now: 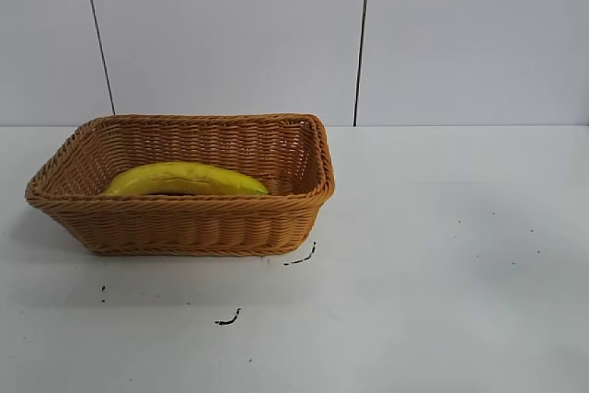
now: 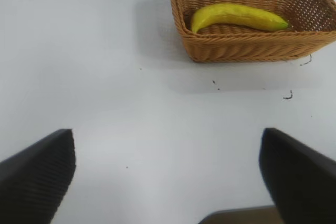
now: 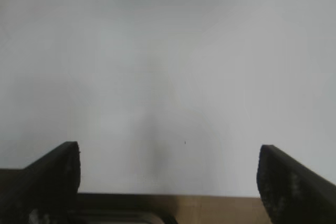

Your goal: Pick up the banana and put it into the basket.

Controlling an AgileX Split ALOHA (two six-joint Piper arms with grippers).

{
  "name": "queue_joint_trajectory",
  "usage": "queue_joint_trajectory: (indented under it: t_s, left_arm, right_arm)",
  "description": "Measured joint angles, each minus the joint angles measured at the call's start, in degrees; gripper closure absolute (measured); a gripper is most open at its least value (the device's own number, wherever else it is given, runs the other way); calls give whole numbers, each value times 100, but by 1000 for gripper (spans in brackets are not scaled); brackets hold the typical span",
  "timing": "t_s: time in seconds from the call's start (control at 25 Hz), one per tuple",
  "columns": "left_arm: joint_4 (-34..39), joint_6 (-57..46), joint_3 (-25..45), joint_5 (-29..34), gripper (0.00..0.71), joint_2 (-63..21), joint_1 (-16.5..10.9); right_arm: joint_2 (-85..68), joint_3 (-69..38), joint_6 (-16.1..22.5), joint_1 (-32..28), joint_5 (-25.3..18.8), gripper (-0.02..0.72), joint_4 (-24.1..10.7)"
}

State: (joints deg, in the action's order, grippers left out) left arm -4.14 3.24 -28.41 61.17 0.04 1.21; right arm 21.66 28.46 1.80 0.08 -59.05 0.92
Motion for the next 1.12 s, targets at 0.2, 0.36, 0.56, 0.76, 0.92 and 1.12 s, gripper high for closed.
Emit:
queue_joint_trajectory:
  t_s: [0.2,0.36,0.56,0.76,0.92,1.12]
  left_arm:
    - [0,0,0,0,20,0,0]
    - [0,0,0,0,20,0,0]
    - [0,0,0,0,20,0,0]
    - [0,0,0,0,20,0,0]
    - [0,0,0,0,20,0,0]
    - [0,0,0,0,20,0,0]
  right_arm:
    - [-959,-7,0,0,38,64,11]
    - [-1711,-7,0,0,38,64,11]
    - [-2188,-7,0,0,30,64,11]
    - [-2188,-7,0,0,30,64,11]
    - [-2188,-7,0,0,30,64,11]
    - [-2188,-7,0,0,30,64,13]
